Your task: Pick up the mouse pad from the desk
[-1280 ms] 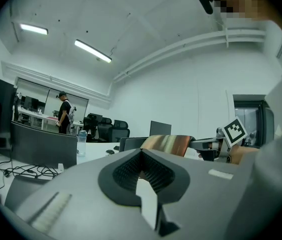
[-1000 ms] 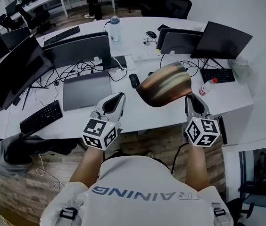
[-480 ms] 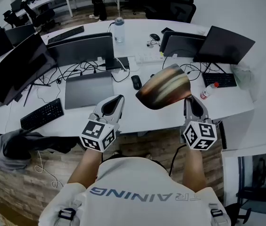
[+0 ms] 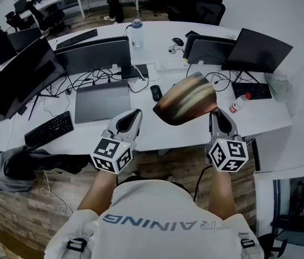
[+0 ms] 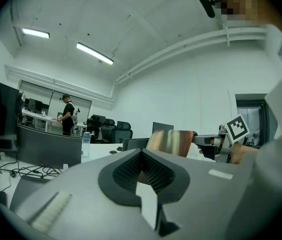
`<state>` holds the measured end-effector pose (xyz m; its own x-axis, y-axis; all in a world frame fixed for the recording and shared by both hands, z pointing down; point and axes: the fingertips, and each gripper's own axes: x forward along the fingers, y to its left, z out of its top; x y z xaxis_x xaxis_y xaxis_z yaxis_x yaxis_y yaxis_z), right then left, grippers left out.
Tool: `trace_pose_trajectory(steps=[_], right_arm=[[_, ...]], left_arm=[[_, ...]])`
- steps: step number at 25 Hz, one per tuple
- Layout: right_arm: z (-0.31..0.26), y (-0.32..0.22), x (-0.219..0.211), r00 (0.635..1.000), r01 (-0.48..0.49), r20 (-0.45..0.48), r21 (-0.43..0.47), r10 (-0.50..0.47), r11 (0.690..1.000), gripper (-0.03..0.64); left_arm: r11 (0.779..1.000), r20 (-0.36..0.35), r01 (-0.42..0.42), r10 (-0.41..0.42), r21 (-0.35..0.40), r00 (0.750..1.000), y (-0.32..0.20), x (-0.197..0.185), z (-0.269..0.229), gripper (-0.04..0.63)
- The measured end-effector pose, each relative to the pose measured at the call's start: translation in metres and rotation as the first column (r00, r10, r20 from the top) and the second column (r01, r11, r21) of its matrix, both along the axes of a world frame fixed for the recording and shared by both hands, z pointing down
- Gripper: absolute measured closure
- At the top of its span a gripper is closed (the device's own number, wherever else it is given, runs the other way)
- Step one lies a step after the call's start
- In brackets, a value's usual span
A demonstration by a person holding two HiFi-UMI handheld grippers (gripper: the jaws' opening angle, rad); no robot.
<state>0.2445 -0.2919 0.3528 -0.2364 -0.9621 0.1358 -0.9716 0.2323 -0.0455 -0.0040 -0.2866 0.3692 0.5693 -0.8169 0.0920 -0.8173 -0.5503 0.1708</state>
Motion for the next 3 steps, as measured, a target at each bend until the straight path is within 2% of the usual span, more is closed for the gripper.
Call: trace_pose_trajectory(steps=[3], right_arm=[[0.0007,0.0017,0.0017,1.000,0.005,-0.002,-0.002,-0.005,1.000,0.572]], left_arm=[[1.000,-0.006,0.000,0.000,-0.004,1.000,0.0010,0.0033,0.0004,0.595]])
